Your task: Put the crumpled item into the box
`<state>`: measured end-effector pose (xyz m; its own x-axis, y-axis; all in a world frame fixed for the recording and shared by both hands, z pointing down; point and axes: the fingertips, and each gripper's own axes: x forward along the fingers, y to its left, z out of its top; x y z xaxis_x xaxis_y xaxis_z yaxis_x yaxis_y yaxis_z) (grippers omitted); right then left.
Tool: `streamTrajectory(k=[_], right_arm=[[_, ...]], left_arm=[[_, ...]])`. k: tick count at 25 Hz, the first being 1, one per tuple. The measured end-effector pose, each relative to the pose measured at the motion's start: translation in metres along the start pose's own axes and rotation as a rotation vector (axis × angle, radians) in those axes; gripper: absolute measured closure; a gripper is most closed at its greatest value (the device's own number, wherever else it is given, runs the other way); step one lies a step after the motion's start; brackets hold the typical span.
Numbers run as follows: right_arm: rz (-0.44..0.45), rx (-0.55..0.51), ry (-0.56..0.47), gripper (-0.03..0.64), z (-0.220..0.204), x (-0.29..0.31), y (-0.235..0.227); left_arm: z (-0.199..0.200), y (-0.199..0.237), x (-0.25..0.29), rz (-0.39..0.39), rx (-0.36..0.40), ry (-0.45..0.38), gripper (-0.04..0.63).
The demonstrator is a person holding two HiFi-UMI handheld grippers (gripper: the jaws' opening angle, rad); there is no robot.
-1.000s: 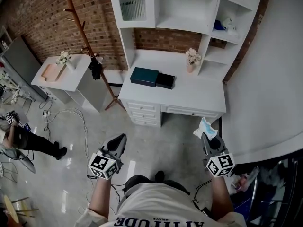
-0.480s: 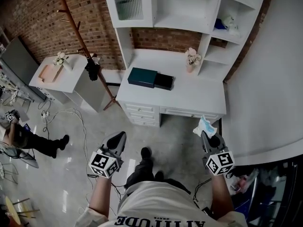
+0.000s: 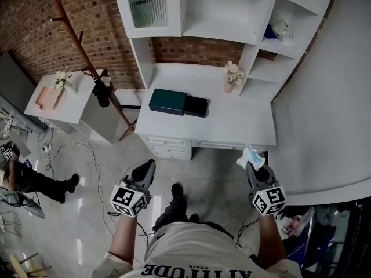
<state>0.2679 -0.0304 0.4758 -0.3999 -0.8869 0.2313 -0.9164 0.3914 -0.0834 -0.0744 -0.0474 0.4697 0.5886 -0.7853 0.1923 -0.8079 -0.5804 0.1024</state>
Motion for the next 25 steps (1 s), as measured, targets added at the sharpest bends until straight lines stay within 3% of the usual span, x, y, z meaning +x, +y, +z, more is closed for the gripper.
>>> streamTrajectory(k=[15,25], right_arm=[[-0.081,0.016,0.076,0.541,0.019,0.130,0.002],[-0.105,-0.005,0.082,0.541,0.040,0.186,0.008]], left_arm=[[0.015,0.121,0.102,-0.111,0.025,0.043,0.571],[0.026,0.175,0.133,-0.144,0.022,0.038,0.571]])
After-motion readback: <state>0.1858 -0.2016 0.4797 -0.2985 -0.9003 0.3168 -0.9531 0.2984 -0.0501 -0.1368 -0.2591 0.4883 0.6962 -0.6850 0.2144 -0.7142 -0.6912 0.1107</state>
